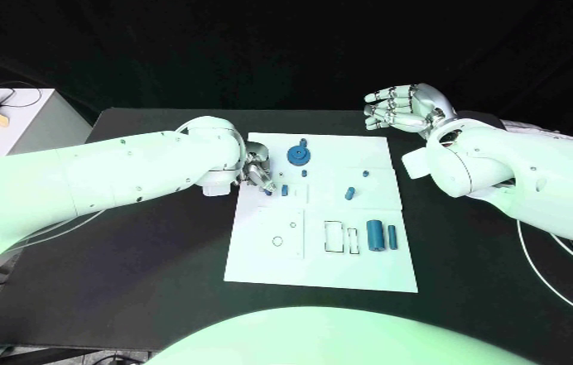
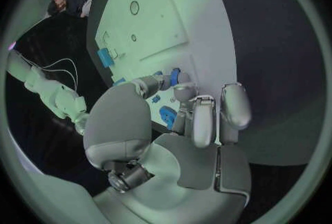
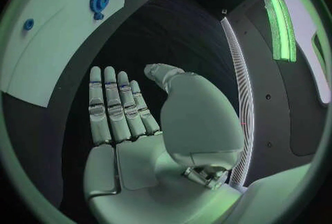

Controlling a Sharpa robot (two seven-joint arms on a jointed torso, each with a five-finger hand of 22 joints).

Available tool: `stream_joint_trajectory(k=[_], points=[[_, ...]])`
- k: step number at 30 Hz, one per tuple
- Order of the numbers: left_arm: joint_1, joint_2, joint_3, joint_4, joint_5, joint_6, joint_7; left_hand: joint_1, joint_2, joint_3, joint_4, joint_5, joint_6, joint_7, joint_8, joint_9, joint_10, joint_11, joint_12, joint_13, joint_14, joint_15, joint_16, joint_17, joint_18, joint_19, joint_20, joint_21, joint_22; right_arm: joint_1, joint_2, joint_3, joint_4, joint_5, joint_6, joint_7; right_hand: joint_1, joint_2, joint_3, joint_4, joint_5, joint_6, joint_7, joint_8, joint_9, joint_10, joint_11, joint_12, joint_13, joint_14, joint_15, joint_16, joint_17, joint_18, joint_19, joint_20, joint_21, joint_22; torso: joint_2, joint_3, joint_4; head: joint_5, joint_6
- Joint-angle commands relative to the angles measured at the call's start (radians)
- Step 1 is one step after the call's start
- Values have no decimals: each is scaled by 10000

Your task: Assemble the parts on the task board

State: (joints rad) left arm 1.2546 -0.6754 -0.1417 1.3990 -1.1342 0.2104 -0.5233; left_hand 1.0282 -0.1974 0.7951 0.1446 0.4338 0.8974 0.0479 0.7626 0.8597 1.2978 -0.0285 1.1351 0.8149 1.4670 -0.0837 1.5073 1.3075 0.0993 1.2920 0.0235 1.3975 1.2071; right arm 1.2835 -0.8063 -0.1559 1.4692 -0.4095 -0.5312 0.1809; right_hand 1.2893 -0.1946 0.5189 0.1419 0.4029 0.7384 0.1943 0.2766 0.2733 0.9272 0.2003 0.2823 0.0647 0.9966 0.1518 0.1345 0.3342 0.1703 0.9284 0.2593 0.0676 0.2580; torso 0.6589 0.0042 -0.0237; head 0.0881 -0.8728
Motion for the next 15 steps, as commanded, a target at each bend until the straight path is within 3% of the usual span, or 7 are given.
stream_joint_trajectory(k=[1,15], points=[[-223,78,-176,13,-115,491,-54,-137,20,1901,-1884,1,15,-82,-19,44,31,-66,84,46,722,-66,73,1366,-134,69,-3,54,13,-2,-6,4,13,-85,124,70,-63,10,-18,-57,33,-80,738,-48,-7,-72,15,-49,-7,-28,23,-52,-8,103,-32,6,-43,-9,-1,-14,-5,-4,2],[-239,48,-236,36,-136,409,-51,-630,78,1537,-1662,-108,-7,-183,107,195,113,-134,180,131,738,-110,108,1432,-142,67,13,9,18,-9,-14,4,6,-83,156,68,-75,13,-22,-55,34,-83,742,-50,-10,-79,19,-49,-6,-33,26,-58,-15,103,-39,10,-42,-22,2,-10,-3,9,2]])
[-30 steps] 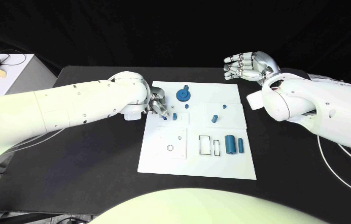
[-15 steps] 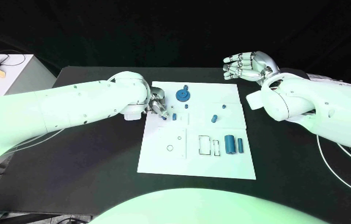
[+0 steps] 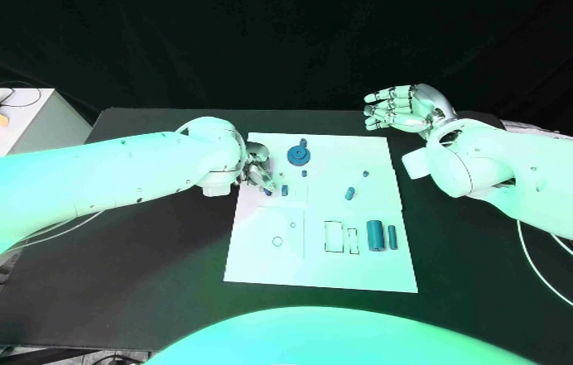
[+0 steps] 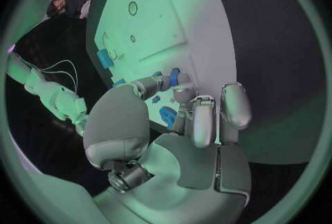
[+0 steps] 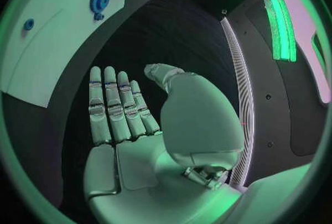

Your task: Assemble the parts on the task board

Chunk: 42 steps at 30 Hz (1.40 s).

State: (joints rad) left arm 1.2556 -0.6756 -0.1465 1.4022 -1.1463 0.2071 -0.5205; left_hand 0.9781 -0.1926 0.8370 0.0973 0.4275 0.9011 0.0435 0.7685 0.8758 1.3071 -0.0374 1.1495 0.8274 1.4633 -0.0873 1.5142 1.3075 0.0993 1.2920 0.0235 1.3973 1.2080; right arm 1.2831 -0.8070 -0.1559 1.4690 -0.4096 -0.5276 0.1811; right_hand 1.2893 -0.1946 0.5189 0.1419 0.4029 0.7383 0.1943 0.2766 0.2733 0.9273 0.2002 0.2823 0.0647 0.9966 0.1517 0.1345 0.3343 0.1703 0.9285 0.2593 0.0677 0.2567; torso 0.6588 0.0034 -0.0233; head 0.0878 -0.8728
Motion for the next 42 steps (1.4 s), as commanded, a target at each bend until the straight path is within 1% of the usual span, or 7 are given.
stream_joint_trajectory(k=[1,13,14,16,20,28,42], points=[[-249,48,-189,4,-16,435,-79,-150,31,1099,-1177,-48,-48,-144,51,39,20,-48,37,6,777,-75,41,1435,-143,69,13,10,11,-5,-9,4,6,-82,121,65,-75,13,-22,-55,35,-83,742,-50,-10,-79,19,-49,-6,-33,27,-58,-16,103,-39,10,-42,-9,1,0,-6,11,2],[-255,30,-198,35,-19,442,-76,-436,-65,746,-1028,-115,-72,-207,86,95,44,-87,94,53,787,-103,63,1480,-147,78,17,-29,3,-31,-10,4,-3,-80,131,65,-83,16,-25,-54,37,-85,744,-52,-13,-84,21,-49,-6,-37,30,-63,-22,104,-45,13,-41,-21,3,4,-9,15,2],[-256,29,-198,39,-16,442,-76,-417,-47,751,-1038,-104,-75,-216,86,98,42,-97,94,52,788,-107,64,1482,-147,80,16,-31,3,-32,-11,4,-4,-80,131,65,-83,16,-25,-54,37,-85,744,-52,-13,-84,21,-49,-6,-37,30,-63,-22,104,-45,13,-41,-21,3,4,-8,15,2],[-258,26,-199,46,27,439,-78,-210,99,871,-1194,-40,-88,-230,105,125,12,-127,74,24,784,-139,61,1474,-141,79,-1,-48,-16,-36,-11,4,-6,-80,132,65,-83,16,-25,-54,37,-85,744,-52,-13,-84,21,-49,-6,-37,30,-63,-22,104,-45,13,-41,-21,0,2,-8,17,2],[-262,16,-200,56,127,449,-81,24,277,1058,-1381,-16,-81,-198,125,148,-24,-113,38,-24,779,-139,53,1458,-137,86,-27,-47,-24,-40,-8,4,-7,-80,134,65,-91,19,-27,-55,40,-87,747,-54,-16,-90,23,-48,-5,-42,33,-69,-29,105,-52,16,-39,-36,3,2,-3,12,2],[-265,-1,-198,86,214,550,-101,102,339,1122,-1451,-21,-69,-183,132,156,-31,-103,28,-45,782,-131,57,1468,-139,99,-37,-35,-11,-51,-2,4,-13,-80,140,66,-91,19,-27,-55,40,-87,747,-54,-16,-90,23,-48,-5,-42,33,-69,-29,105,-52,16,-39,-36,-1,-2,-5,18,2],[-265,-42,-195,125,143,732,-127,156,343,1149,-1516,-23,-52,-178,146,165,-43,-98,2,-98,793,-128,77,1512,-143,114,-43,-21,8,-64,4,4,-23,-78,160,64,-91,19,-27,-55,40,-87,747,-54,-16,-90,23,-48,-5,-42,33,-69,-29,105,-52,16,-39,-36,1,1,2,31,2]])
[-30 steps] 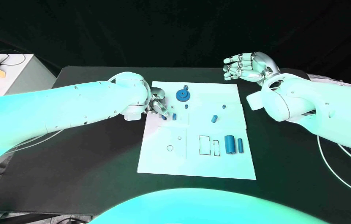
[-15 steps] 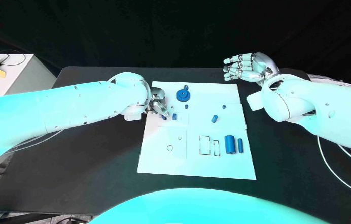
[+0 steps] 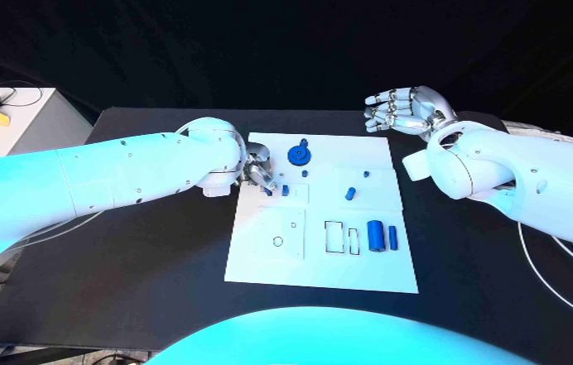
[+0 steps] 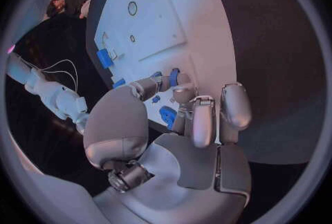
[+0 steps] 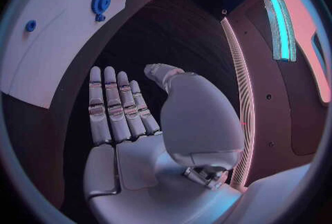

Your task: Assemble the parts on the task board

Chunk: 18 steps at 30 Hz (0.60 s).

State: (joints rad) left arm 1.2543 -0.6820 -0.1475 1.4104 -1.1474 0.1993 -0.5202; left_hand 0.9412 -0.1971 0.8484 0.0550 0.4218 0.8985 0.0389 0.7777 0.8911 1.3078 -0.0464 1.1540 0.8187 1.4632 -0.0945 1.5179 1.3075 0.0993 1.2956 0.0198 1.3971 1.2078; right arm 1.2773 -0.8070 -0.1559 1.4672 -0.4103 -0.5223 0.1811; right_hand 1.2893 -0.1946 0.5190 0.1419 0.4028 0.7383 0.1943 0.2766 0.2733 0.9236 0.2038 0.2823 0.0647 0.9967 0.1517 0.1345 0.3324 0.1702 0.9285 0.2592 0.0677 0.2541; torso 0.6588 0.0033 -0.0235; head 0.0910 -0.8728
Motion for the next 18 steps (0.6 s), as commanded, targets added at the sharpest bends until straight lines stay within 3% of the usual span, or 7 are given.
stream_joint_trajectory(k=[1,18], points=[[-252,11,-184,54,137,819,-131,524,389,1035,-1093,33,-27,-132,53,12,-50,-8,-43,-11,794,-56,40,1513,-142,78,-6,-19,9,-8,6,4,-6,-71,110,64,-91,20,-28,-55,40,-87,747,-54,-16,-54,-13,-48,-5,-43,34,-69,-10,105,-53,17,-39,-9,0,3,1,8,2],[-244,-142,-173,206,10,842,-146,545,399,1047,-1116,34,-6,-131,65,18,-31,-6,-30,5,803,-53,56,1548,-150,105,-8,0,44,-40,19,4,-25,-71,103,64,-108,25,-34,-58,44,-93,752,-58,-23,-67,-7,-47,-4,-52,39,-80,-25,107,-66,25,-36,-40,2,9,-8,28,2]])
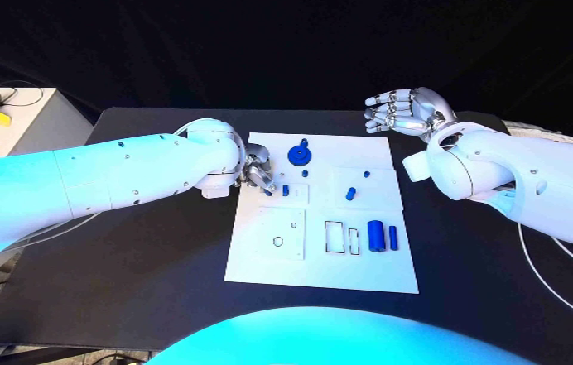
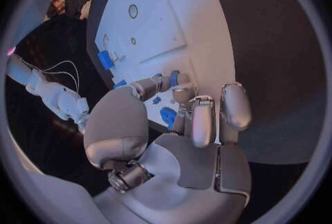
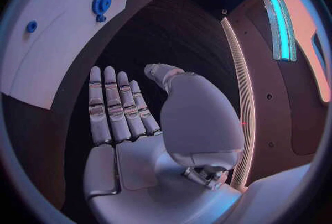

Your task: Assemble the parts on the task board

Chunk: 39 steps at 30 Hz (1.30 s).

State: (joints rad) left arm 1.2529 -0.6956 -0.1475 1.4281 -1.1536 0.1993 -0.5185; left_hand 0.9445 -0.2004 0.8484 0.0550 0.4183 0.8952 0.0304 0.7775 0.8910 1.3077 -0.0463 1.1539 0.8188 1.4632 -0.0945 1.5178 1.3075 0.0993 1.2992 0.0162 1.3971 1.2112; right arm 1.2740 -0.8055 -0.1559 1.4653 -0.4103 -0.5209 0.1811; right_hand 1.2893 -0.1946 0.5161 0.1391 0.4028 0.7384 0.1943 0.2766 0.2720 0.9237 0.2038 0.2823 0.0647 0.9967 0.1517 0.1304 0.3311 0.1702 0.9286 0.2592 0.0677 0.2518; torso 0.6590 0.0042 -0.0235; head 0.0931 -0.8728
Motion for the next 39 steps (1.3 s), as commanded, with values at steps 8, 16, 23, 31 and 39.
stream_joint_trajectory(k=[8,16,23,31,39], points=[[-213,-29,-152,27,51,854,-172,520,434,1052,-1127,69,36,-47,72,21,-30,-8,-36,-11,805,-52,59,1555,-153,77,27,7,21,-11,6,4,-6,-70,90,67,-112,26,-8,-30,45,-94,753,-59,-11,-71,-5,-47,-3,-55,41,-42,-16,107,-70,26,-37,-24,-2,4,-3,8,2],[-208,40,-145,-77,44,860,-181,525,437,1055,-1132,66,42,-46,75,23,-26,-7,-36,-13,804,-51,59,1553,-155,83,27,12,30,-12,7,4,1,-70,91,71,-112,26,-8,-30,45,-94,753,-59,-11,-71,-5,-47,-3,-55,41,-42,-16,107,-70,26,-37,-24,5,4,-8,4,2],[-206,114,-149,-176,89,923,-199,476,421,1030,-1104,43,44,-31,76,27,-50,9,-86,-97,793,-41,40,1511,-139,26,30,-24,-43,-13,13,4,3,-70,110,67,-112,26,-8,-30,45,-94,753,-59,-11,-71,-5,-47,-3,-55,41,-42,-16,107,-70,26,-37,-24,-1,9,-1,-1,2],[-206,161,-151,-244,149,912,-211,-160,207,441,-615,-85,6,-92,96,119,-102,-7,-210,-322,765,-35,-4,1427,-120,-84,95,-145,-165,-12,9,4,2,-114,162,74,-124,3,-27,-54,47,-102,758,-64,-20,-88,1,-42,-1,-78,52,-65,-42,104,-114,41,-44,-76,0,-1,-10,-20,2],[-208,190,-153,-275,169,893,-214,-539,142,-508,-65,-188,109,-143,61,127,-142,-40,-182,-351,762,-64,-13,1416,-116,-85,95,-224,-210,-13,35,4,-14,-153,223,79,-139,4,-38,-119,47,-92,770,-60,-41,-102,16,-7,3,-74,83,-89,-101,91,-428,95,-73,-276,6,2,3,-51,2]])
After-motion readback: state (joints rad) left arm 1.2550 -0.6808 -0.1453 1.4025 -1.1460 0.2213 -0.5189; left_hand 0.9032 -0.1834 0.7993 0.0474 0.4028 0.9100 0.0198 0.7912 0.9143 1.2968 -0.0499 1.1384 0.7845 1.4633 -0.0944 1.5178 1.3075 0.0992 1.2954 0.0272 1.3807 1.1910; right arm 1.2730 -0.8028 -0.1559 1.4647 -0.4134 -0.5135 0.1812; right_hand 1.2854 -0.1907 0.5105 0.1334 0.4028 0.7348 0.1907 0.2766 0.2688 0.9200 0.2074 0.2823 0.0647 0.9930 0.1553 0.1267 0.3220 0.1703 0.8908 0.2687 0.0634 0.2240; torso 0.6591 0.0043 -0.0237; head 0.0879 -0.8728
